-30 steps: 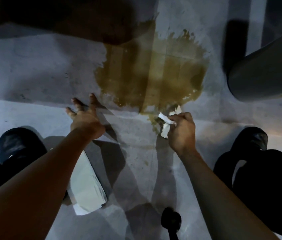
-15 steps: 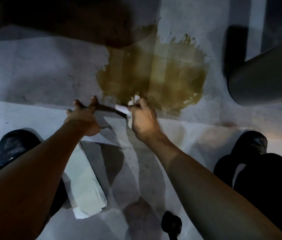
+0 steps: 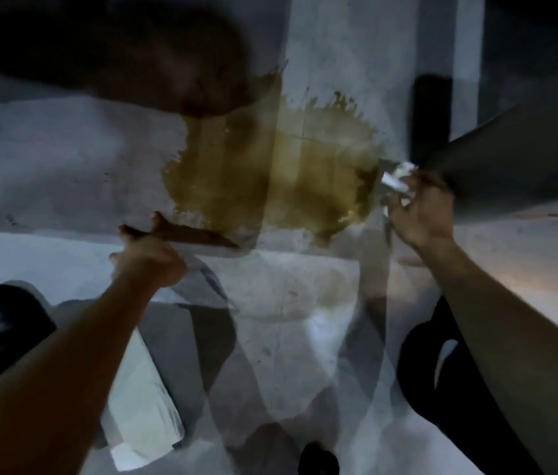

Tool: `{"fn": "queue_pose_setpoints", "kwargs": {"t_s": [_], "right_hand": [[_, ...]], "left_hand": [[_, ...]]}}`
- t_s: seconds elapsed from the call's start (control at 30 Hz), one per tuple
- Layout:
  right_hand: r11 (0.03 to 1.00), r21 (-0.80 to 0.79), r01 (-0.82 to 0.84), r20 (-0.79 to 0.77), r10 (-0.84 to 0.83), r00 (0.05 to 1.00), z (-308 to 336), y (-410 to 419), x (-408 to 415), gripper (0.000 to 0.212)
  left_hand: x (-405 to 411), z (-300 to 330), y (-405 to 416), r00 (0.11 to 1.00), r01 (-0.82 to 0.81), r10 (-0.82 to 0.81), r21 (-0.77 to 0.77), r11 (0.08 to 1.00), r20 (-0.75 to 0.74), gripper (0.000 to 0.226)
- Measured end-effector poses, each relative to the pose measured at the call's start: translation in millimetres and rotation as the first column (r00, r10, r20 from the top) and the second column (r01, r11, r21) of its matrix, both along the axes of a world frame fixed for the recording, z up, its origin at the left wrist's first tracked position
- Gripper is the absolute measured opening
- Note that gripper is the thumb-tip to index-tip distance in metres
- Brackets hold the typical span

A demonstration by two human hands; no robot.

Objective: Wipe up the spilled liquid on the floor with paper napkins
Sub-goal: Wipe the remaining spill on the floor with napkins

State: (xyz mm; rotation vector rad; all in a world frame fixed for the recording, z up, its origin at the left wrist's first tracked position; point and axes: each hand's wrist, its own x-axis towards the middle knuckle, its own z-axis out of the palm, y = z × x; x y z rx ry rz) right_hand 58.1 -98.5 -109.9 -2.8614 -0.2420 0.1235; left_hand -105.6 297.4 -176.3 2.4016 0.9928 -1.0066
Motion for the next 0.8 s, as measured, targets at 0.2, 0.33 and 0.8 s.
{"fn": "queue_pose_setpoints", "kwargs": {"t_s": [0.2,0.33,0.8], "right_hand": [[0.997,-0.070,-0.014,-0.116,0.006,0.993,-23.8,17.4,71.7,0.034],[0.999,0.044,0.015,-0.149,-0.008,0.989,-44.4,46.9,8.6,0.032],[0.961,0.272,-0.045,-0.157,0.090,0.983,-28.5,83.0,-65.9,0.031]], "left_hand": [[-3.1,7.3,-46.2,0.989,-0.141,0.142,-0.029,0.990,0.035,0.125],[-5.0,3.4,-37.7,0.993,-0.110,0.111,-0.017,0.994,0.046,0.122],[-0.6,17.7,-19.3,0.998,0.064,-0.065,-0.056,0.996,-0.008,0.122]]}}
